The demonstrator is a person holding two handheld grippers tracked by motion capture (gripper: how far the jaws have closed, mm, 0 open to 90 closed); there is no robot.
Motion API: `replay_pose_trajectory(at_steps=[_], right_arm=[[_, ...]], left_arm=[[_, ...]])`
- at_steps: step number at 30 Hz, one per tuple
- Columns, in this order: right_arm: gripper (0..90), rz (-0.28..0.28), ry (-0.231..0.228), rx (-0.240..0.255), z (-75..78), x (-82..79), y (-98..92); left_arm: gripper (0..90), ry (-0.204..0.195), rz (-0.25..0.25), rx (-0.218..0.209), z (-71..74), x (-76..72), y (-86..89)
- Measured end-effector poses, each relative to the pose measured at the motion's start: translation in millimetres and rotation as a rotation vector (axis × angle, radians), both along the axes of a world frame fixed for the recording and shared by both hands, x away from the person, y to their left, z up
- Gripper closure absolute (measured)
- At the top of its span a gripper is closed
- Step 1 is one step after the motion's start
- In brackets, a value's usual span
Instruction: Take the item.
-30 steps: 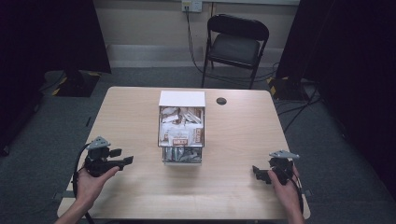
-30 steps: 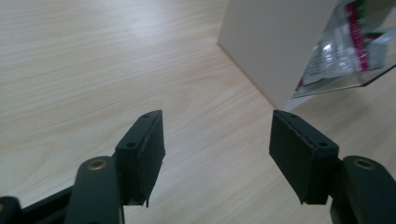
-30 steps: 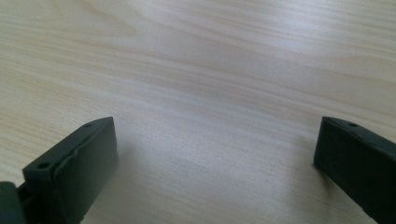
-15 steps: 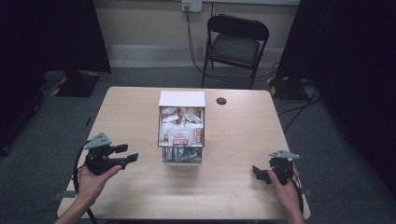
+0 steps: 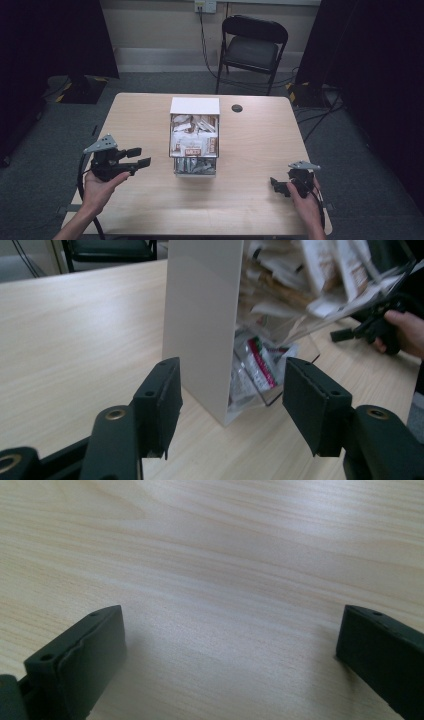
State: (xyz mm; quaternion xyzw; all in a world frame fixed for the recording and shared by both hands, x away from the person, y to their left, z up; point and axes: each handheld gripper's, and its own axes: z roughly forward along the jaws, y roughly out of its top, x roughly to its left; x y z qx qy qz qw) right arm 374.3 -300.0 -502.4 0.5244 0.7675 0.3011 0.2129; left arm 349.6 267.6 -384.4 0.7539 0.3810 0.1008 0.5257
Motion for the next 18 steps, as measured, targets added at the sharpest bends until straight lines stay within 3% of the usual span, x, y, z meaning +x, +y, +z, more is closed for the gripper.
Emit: replay_pose_trajectory(at_steps=[5,6,12,18], right_arm=[[0.0,0.000,0.000,0.000,0.0,0.3,0.0],[0.0,0.000,0.000,0.000,0.0,0.3,0.0],[0.0,-0.001,0.000,0.000,0.0,0.3,0.1],[0.0,0.000,0.000,0.000,0.0,0.4,0.0]], left_arm=[[40.8,-0.031,-0.021,0.017,10.0,0.5,-3.2],[40.8,-0.037,-0.034,-0.003,14.3,1.2,-4.4],[41.2,-0.054,-0.071,-0.023,23.6,2.1,-8.8],[41.9,-0.090,-0.089,-0.012,37.8,3.3,-12.6]])
